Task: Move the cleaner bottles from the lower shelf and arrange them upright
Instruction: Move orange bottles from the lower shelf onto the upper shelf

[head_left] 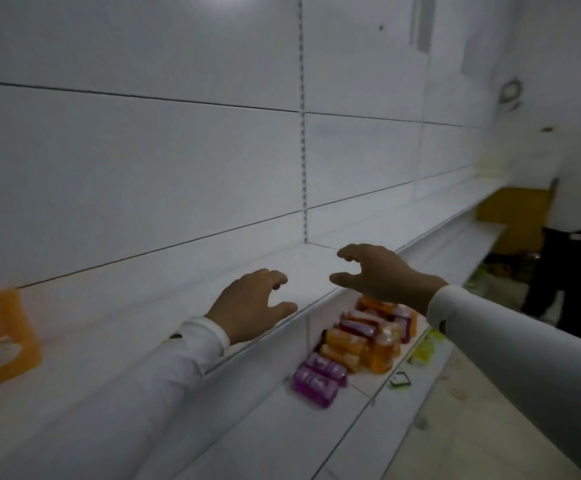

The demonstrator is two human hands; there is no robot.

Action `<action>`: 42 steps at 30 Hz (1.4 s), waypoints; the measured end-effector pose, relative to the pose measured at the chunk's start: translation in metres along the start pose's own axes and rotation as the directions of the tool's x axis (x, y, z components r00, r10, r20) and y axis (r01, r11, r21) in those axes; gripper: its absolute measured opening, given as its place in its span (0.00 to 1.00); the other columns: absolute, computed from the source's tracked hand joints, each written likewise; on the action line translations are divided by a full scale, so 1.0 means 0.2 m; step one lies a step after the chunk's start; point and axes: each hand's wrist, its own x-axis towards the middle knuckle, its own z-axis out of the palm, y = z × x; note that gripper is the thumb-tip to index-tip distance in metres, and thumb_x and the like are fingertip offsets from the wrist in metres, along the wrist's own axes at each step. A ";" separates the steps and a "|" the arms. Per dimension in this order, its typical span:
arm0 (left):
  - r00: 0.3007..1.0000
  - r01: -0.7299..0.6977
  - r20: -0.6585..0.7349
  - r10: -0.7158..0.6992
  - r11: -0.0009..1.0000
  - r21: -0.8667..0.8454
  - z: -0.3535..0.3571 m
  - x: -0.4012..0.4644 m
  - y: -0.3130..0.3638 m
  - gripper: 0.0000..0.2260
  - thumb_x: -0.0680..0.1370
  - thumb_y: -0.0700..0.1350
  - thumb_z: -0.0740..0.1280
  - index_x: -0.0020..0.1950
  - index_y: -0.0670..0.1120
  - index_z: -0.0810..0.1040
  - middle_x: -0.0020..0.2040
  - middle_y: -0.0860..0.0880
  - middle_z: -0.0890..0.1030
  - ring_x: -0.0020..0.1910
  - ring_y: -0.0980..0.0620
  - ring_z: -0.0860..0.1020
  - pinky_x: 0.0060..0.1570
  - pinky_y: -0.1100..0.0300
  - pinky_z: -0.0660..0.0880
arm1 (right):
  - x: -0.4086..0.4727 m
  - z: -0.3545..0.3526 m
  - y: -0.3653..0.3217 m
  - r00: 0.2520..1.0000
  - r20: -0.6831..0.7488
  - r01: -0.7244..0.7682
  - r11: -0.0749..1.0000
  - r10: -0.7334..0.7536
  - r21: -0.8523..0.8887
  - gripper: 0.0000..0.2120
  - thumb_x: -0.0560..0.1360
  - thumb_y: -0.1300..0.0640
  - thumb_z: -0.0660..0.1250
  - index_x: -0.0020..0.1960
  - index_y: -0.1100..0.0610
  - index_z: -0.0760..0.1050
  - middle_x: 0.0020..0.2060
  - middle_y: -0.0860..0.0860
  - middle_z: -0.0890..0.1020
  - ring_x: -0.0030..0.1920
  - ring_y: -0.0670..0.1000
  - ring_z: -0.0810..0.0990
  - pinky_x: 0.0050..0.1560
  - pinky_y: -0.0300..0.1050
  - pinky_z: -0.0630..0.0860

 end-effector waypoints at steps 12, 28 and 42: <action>0.972 -0.153 0.146 0.184 0.968 -0.198 0.99 0.82 1.01 0.15 0.72 0.57 0.69 0.56 0.52 0.78 0.53 0.51 0.79 0.51 0.51 0.77 0.50 0.57 0.74 | -0.29 -0.25 1.41 0.954 -0.005 -0.300 0.954 0.300 -0.021 0.20 0.76 0.45 0.67 0.64 0.55 0.75 0.59 0.53 0.79 0.57 0.54 0.78 0.57 0.49 0.75; 0.923 -0.148 0.304 0.238 0.945 -0.291 2.09 2.24 1.36 0.21 0.74 0.56 0.68 0.63 0.47 0.74 0.58 0.48 0.78 0.55 0.49 0.77 0.56 0.54 0.75 | 0.43 -0.07 2.91 0.887 0.065 -0.455 0.889 0.457 -0.049 0.30 0.75 0.42 0.66 0.72 0.53 0.67 0.68 0.51 0.74 0.66 0.52 0.73 0.64 0.49 0.72; 0.937 0.094 0.350 0.014 0.953 -0.288 2.81 3.28 1.51 0.14 0.73 0.49 0.69 0.55 0.44 0.77 0.51 0.48 0.81 0.50 0.48 0.79 0.51 0.54 0.76 | 1.33 0.09 4.09 0.932 0.225 -0.289 0.957 0.284 -0.011 0.30 0.76 0.41 0.65 0.72 0.54 0.66 0.68 0.52 0.74 0.65 0.52 0.74 0.63 0.45 0.70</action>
